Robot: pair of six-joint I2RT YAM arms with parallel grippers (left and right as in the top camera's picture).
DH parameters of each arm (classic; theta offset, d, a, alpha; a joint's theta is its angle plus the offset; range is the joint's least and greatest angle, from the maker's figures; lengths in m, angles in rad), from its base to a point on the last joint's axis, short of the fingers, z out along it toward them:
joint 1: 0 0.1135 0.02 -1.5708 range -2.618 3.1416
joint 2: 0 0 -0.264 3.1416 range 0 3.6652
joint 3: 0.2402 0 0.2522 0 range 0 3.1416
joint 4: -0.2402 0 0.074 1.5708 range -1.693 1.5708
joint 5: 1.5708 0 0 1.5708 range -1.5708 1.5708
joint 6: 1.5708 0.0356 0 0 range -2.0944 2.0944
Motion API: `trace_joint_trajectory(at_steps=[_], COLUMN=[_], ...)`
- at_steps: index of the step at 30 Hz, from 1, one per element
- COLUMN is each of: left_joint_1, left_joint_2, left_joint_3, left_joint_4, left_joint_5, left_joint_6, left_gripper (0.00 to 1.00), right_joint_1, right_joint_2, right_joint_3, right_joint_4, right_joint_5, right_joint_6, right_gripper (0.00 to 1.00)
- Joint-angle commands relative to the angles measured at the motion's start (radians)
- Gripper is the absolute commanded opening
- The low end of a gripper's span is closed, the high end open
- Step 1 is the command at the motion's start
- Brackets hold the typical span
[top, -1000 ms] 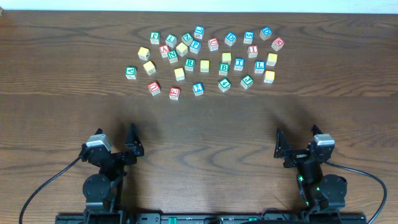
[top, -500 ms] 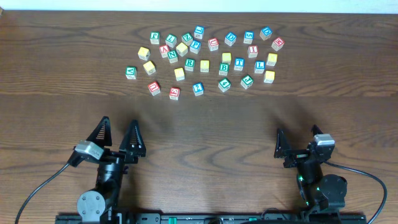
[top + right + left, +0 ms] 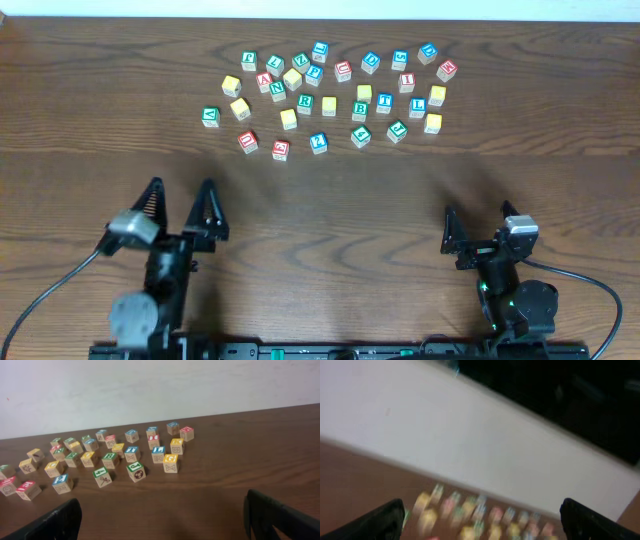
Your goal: Spell out ROBOT
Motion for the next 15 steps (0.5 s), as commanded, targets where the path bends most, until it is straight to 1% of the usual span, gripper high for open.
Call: trace_joint_trajectory(at_steps=[1, 3, 5, 7, 11, 13, 15], left_joint_1=[0.007, 0.007, 0.007, 0.007, 0.007, 0.007, 0.007], left_joint_2=[0.076, 0.115, 0.166, 0.224, 0.369, 0.461, 0.503], left_joint_3=[0.011, 0.028, 0.074, 0.146, 0.345, 0.455, 0.473], left_joint_4=[-0.033, -0.055, -0.114, -0.205, -0.424, -0.532, -0.529], left_joint_5=[-0.008, -0.009, -0.009, -0.009, -0.009, -0.01, -0.009], left_joint_6=[0.03, 0.03, 0.031, 0.037, 0.113, 0.143, 0.142], left_gripper=[0.98, 0.98, 0.98, 0.98, 0.98, 0.97, 0.98], right_joint_1=[-0.014, -0.014, -0.014, -0.014, -0.014, -0.014, -0.014], right_joint_2=[-0.003, -0.003, -0.003, -0.003, -0.003, -0.003, -0.003], right_joint_3=[-0.001, -0.001, -0.001, -0.001, -0.001, -0.001, -0.001], right_joint_4=[-0.005, -0.005, -0.005, -0.005, 0.009, 0.041, 0.045], right_joint_5=[0.011, 0.011, 0.011, 0.011, 0.01, -0.014, -0.092], right_joint_6=[-0.014, -0.014, -0.014, -0.014, -0.009, 0.035, 0.108], right_gripper=[0.99, 0.99, 0.99, 0.99, 0.99, 0.99, 0.99])
